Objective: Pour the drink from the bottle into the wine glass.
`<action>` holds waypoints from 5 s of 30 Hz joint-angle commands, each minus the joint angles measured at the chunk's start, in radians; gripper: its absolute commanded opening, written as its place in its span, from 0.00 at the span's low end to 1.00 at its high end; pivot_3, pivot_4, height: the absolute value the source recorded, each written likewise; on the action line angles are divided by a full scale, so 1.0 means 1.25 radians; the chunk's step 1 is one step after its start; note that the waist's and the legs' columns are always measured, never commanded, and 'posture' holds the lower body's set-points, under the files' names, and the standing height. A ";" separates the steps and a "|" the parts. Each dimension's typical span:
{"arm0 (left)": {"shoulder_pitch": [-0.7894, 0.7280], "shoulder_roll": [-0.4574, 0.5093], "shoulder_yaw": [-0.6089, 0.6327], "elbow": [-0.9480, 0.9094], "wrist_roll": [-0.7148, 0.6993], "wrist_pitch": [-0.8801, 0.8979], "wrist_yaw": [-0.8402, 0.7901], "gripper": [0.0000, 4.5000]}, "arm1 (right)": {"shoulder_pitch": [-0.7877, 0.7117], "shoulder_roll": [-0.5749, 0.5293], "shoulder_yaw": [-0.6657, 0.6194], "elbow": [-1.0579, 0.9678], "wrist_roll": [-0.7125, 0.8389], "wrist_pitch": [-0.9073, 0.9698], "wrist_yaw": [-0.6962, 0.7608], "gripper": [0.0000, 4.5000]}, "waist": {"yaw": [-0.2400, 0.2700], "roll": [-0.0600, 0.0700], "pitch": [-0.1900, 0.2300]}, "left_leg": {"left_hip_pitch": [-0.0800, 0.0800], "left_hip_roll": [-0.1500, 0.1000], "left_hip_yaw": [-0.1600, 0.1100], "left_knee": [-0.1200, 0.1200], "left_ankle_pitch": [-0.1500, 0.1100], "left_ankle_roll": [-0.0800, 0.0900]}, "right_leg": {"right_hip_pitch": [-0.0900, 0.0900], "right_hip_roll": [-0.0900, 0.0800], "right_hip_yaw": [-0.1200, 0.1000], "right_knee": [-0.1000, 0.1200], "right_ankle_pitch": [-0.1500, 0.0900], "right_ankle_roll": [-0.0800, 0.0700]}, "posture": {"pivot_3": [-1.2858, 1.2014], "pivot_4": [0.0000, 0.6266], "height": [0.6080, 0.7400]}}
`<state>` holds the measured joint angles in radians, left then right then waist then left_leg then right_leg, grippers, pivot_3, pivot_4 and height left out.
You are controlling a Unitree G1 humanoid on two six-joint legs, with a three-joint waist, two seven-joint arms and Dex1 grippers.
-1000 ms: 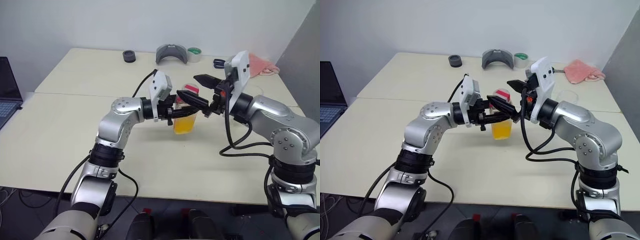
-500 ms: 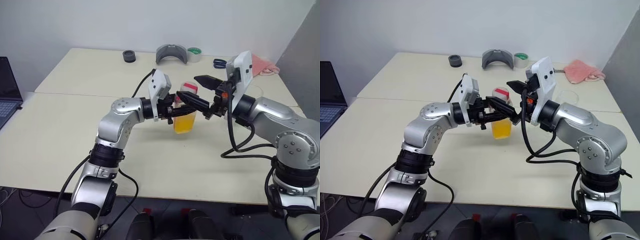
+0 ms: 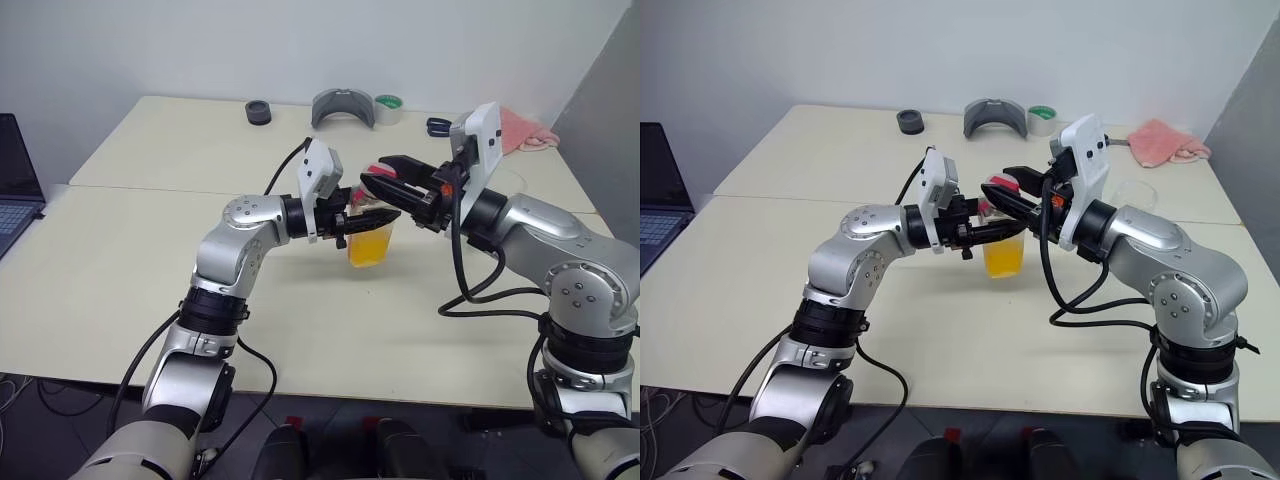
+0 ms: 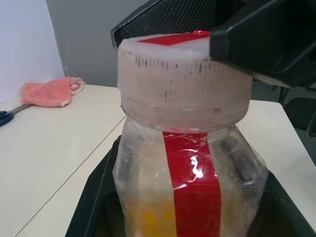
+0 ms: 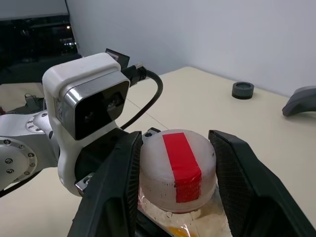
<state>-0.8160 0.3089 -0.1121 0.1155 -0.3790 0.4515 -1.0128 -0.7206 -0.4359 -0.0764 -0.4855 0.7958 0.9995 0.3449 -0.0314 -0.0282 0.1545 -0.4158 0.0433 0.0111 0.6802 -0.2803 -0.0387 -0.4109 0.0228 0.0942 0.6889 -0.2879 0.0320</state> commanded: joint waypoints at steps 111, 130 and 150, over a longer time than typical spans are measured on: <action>0.042 0.132 0.062 -0.345 -0.250 0.250 0.013 0.41 | -0.184 -0.116 0.153 0.280 -0.075 -0.251 0.574 0.49 | -0.001 0.005 0.004 | 0.000 0.000 -0.002 0.000 0.000 0.000 | 0.000 0.000 -0.002 0.000 -0.001 -0.001 | 0.52 0.24 1.00; 0.015 0.108 0.021 -0.182 -0.163 0.123 0.003 0.41 | -0.068 -0.084 -0.016 -0.017 0.034 0.006 0.194 0.99 | -0.001 0.006 0.004 | 0.000 0.000 -0.002 0.000 0.000 0.000 | 0.000 0.000 -0.001 0.000 -0.001 -0.001 | 0.52 0.24 1.00; -0.015 0.085 0.007 -0.112 -0.127 0.080 -0.044 0.41 | -0.075 0.035 -0.018 -0.100 0.045 0.082 -0.128 0.55 | -0.001 0.006 0.004 | -0.001 0.000 -0.001 0.000 0.000 0.000 | 0.000 0.000 -0.001 0.000 -0.001 -0.001 | 0.52 0.24 1.00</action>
<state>-0.8193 0.4111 -0.1184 0.0150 -0.5283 0.5621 -1.0584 -0.7861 -0.3895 -0.0643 -0.5917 0.8507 1.1237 0.1962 -0.0331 -0.0209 0.1592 -0.4166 0.0431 0.0093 0.6802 -0.2799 -0.0384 -0.4113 0.0229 0.0929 0.6893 -0.2891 0.0303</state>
